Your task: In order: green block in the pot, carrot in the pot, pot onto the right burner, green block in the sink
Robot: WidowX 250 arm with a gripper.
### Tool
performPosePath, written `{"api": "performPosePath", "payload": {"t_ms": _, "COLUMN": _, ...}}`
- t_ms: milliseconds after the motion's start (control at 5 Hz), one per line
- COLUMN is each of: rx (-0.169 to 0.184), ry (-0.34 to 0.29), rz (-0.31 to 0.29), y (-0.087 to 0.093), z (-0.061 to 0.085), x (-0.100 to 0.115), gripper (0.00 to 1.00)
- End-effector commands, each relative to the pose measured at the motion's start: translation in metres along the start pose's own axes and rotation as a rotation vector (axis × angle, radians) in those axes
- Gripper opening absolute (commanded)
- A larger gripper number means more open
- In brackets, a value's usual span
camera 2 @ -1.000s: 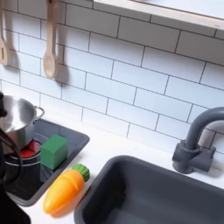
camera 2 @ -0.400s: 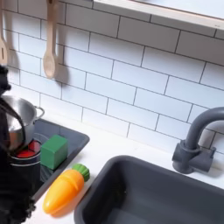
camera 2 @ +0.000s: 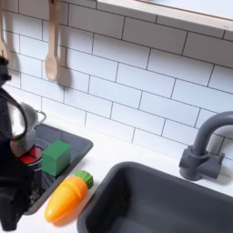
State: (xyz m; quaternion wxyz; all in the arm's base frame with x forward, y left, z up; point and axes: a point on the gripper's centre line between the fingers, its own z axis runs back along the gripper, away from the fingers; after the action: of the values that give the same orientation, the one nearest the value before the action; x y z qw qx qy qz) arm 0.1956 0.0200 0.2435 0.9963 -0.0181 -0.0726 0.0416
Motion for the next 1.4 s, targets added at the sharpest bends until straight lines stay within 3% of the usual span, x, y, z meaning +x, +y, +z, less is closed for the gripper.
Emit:
{"api": "performPosePath", "payload": {"t_ms": 0, "rx": 0.001, "ry": -0.023, "rz": 0.002, "y": 0.01, "z": -0.006, "x": 0.028, "gripper": 1.0}}
{"api": "performPosePath", "payload": {"t_ms": 400, "rx": -0.012, "ry": -0.019, "rz": -0.007, "y": 0.011, "z": -0.013, "x": 0.051, "gripper": 1.0}}
{"api": "performPosePath", "payload": {"t_ms": 1200, "rx": 0.011, "ry": -0.046, "rz": -0.03, "y": 0.018, "z": -0.026, "x": 0.097, "gripper": 1.0}}
